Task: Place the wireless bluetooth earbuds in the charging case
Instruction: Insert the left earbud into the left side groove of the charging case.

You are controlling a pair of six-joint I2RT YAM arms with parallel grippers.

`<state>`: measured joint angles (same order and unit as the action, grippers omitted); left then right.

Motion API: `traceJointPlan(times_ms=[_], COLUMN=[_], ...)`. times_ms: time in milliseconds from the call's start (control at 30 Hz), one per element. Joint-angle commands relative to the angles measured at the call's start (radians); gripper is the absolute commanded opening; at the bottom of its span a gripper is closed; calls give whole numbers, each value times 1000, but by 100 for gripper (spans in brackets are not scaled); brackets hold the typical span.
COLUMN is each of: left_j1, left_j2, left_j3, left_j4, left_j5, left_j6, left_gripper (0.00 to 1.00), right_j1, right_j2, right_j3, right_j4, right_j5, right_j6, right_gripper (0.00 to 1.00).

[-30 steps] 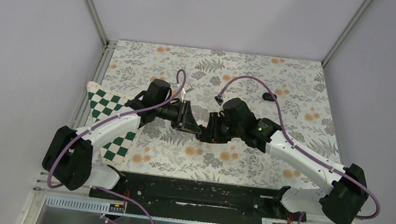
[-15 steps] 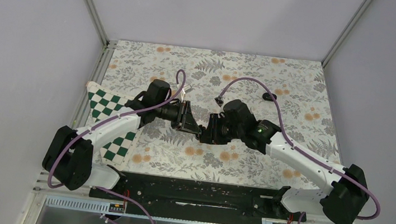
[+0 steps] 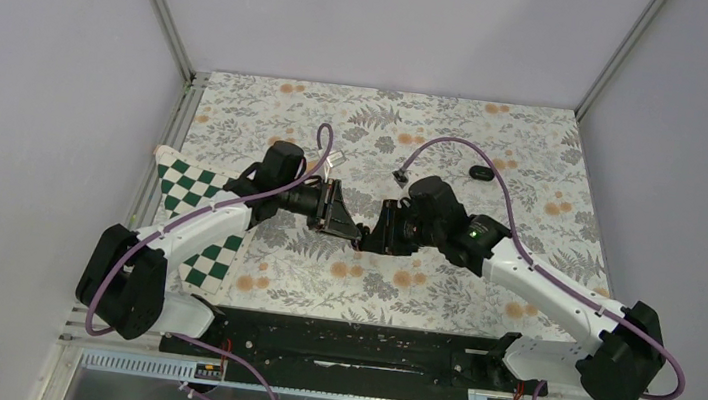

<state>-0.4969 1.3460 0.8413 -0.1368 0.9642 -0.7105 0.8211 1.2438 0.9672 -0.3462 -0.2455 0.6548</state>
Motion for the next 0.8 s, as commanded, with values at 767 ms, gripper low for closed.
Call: traceJointPlan(times_ms=[767], left_j1=[-1], left_j2=[-23], left_j3=[0], left_j4=[61], left_j5=[57], left_j6=[-10], left_gripper=[0], right_j1=[-73], right_j2=[-99], right_j3=[-26], right_j4=[-15], right_j5=[-138], right_j6=[-15], right_gripper=[0])
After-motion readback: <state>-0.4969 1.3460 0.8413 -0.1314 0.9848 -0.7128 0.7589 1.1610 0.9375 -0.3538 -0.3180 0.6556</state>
